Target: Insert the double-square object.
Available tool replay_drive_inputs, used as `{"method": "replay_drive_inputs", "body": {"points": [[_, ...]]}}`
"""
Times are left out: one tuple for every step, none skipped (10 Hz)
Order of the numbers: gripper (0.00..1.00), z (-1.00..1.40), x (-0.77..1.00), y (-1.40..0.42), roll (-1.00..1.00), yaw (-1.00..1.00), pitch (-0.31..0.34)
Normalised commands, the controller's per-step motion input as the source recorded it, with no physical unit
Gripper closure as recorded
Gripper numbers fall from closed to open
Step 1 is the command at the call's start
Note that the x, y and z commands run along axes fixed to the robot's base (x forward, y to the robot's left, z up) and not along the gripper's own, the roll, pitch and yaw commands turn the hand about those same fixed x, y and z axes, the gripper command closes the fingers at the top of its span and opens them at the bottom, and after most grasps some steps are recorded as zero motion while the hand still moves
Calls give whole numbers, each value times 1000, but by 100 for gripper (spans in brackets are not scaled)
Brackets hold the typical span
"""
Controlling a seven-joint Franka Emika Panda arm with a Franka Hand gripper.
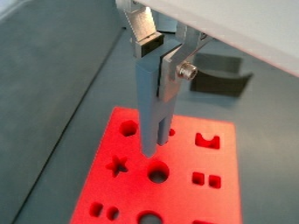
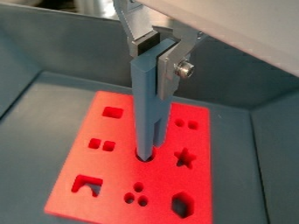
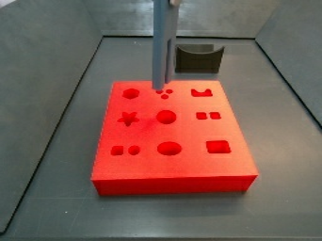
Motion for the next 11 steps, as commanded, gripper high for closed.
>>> {"method": "replay_drive_inputs", "body": {"points": [[100, -217, 551, -140, 47, -614, -1], [100, -226, 551, -143, 51, -611, 0], [100, -226, 523, -137, 51, -637, 0], [100, -223, 580, -149, 53, -586, 0], [100, -231, 711, -174, 54, -457, 0], [100, -231, 757, -183, 54, -414, 0], [100, -231, 780, -183, 53, -391, 0], [100, -231, 786, -183, 53, -386, 0], [100, -229, 809, -186, 50, -366, 0], [100, -226, 737, -177, 50, -434, 0], [100, -203, 369, -111, 40, -763, 0]]}}
